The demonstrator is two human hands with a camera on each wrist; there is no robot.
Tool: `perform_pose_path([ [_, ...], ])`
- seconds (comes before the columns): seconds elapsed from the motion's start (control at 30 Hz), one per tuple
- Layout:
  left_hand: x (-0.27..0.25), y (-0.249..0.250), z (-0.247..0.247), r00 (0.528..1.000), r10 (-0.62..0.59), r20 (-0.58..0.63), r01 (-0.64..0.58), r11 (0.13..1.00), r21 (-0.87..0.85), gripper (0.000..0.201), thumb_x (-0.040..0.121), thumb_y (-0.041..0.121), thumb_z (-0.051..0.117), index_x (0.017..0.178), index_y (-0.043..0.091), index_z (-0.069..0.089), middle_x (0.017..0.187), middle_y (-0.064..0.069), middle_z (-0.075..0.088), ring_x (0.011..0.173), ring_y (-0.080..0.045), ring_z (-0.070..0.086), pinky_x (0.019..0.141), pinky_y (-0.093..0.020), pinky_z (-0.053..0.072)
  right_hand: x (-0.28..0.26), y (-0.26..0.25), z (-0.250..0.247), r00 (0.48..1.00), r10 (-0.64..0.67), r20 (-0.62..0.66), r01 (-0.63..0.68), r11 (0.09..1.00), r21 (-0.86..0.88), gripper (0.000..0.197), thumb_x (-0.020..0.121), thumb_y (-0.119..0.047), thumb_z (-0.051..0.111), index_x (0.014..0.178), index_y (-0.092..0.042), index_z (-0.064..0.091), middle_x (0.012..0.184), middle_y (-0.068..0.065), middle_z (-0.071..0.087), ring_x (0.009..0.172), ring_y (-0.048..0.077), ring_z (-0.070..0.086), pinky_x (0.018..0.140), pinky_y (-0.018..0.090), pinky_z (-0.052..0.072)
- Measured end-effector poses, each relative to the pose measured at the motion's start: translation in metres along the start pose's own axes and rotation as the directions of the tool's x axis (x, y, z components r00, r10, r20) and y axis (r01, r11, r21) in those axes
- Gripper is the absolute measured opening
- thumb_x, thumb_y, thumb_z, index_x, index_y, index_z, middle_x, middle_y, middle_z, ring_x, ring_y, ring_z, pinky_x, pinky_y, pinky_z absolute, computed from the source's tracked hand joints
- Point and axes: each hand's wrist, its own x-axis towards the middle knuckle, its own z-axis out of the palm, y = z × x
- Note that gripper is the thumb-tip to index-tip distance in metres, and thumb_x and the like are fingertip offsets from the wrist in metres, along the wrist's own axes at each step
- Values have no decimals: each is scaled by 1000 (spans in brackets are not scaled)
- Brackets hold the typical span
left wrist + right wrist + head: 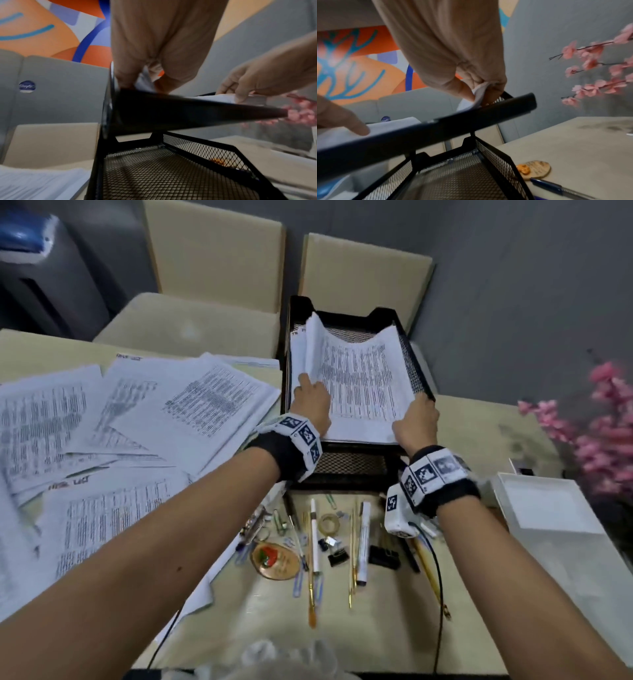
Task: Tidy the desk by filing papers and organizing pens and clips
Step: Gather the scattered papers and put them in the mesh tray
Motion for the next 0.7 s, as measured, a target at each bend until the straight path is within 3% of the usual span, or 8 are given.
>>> perform_pose_path([
  [0.1, 3, 0, 12, 999, -24, 31, 18, 980, 198, 32, 90, 4, 47, 118, -9, 51, 143, -34, 27, 140, -43, 16, 112, -44, 26, -1, 3, 9, 996, -77, 48, 84, 982, -169, 44, 82, 3, 52, 125, 6, 40, 136, 23, 35, 127, 38, 34, 102, 45, 35],
  [0.17, 2, -2, 17, 1000, 7, 13, -10, 967, 255, 32, 90, 6, 43, 115, -11, 54, 148, -38, 17, 144, -44, 3, 119, -46, 13, -2, 3, 11, 993, -94, 69, 106, 975, -196, 39, 82, 3, 52, 120, 7, 45, 132, 23, 37, 124, 38, 38, 100, 46, 39],
  [0.23, -2, -3, 14, 997, 81, -15, -73, 949, 306, 36, 88, 5, 45, 120, -11, 50, 152, -35, 4, 145, -43, -5, 121, -48, 3, -3, -1, 9, 993, -115, 37, 120, 971, -208, 36, 81, 3, 52, 117, 6, 48, 132, 23, 38, 123, 38, 39, 99, 46, 39],
  [0.37, -25, -27, -17, 970, 103, -220, -68, 985, 161, 57, 89, 8, 46, 142, 0, 27, 157, -19, 1, 147, -33, -2, 120, -45, 5, -17, -34, 8, 962, -254, -101, 253, 967, -29, 43, 82, 7, 48, 124, 2, 48, 137, 19, 37, 127, 33, 35, 107, 40, 33],
  [0.5, -45, -102, -48, 939, -119, -323, 129, 992, 9, 57, 87, 14, 49, 140, 4, 31, 150, -18, 20, 139, -33, 19, 110, -42, 25, -51, -103, 27, 883, -427, -194, 464, 856, 229, 38, 84, 6, 43, 120, -4, 52, 129, 14, 43, 121, 25, 43, 91, 16, 29],
  [0.57, -56, -153, -53, 921, -280, -270, 281, 959, -36, 56, 86, 15, 53, 138, 3, 34, 146, -19, 25, 136, -34, 23, 105, -43, 32, -71, -135, 51, 820, -554, -146, 571, 774, 274, 32, 85, 2, 44, 115, -2, 54, 121, 16, 49, 114, 26, 49, 88, 20, 32],
  [0.63, -72, -204, -53, 875, -443, -197, 440, 896, -61, 61, 86, 20, 58, 138, 2, 34, 147, -20, 24, 137, -35, 22, 106, -45, 32, -88, -158, 87, 760, -650, 9, 622, 730, 283, 32, 85, -2, 48, 117, 0, 53, 118, 19, 53, 112, 28, 49, 92, 27, 34],
  [0.7, -95, -247, -50, 810, -580, -88, 579, 814, -37, 74, 84, 33, 64, 140, 0, 30, 148, -22, 21, 139, -36, 20, 108, -47, 29, -101, -169, 128, 701, -664, 260, 628, 748, 216, 40, 86, -9, 51, 125, -1, 48, 126, 19, 50, 121, 30, 45, 99, 33, 34],
])
